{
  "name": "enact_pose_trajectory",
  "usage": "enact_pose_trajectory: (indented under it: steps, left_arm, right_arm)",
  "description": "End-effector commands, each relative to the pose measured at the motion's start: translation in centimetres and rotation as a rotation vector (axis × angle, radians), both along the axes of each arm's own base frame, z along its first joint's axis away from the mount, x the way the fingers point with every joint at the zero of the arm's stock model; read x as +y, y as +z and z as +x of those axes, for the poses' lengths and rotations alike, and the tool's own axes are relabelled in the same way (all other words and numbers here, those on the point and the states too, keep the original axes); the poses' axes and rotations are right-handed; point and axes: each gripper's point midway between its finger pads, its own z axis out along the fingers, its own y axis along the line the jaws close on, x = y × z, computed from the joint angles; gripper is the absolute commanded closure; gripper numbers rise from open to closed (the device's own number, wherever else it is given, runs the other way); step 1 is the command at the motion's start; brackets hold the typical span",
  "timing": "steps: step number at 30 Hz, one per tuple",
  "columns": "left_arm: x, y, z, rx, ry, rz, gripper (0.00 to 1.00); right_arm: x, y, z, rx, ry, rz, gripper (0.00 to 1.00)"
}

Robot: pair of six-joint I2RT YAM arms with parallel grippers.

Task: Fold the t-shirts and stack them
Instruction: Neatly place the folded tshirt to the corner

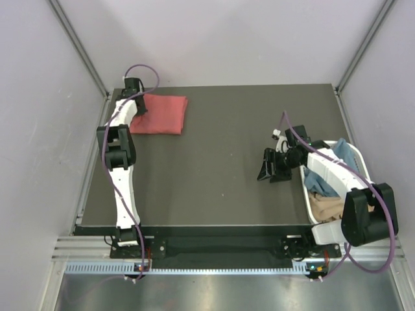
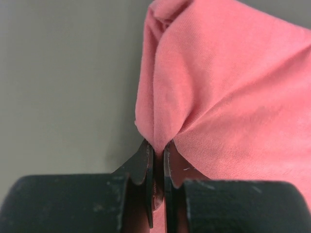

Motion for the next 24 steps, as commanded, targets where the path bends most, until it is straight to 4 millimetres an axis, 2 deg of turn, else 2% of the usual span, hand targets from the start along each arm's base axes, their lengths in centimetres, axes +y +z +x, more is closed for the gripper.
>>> enact_pose_trajectory:
  steps: [1,7,8,12,17,24]
  left_arm:
    - [7.1,2.5,0.6,-0.053,0.142,0.138,1.0]
    - [10.1,4.2,1.9,-0.132,0.17,0.242,1.0]
    - [10.8,3.8,2.0,-0.127,0.17,0.273,1.0]
    - [12.0,4.3,3.5,-0.172,0.166,0.271,1.0]
    - [12.7,4.6,5.3,-0.245,0.158,0.284,1.0]
    - [13.9,4.6,5.8,-0.284,0.216,0.307,1.0]
  right_arm:
    - [-0.1,0.9,1.2,-0.034,0.024,-0.032,0.39]
    - [0.4,0.5,2.9,-0.013,-0.006,-0.026,0.39]
    - [0.6,0.3,3.3,-0.008,-0.013,-0.022,0.39]
    - [0.9,-0.4,3.9,0.021,-0.04,-0.011,0.39]
    - [1.1,-0.9,4.4,0.054,-0.055,-0.014,0.39]
    - [1.5,-0.8,5.7,0.069,-0.067,-0.015,0.39]
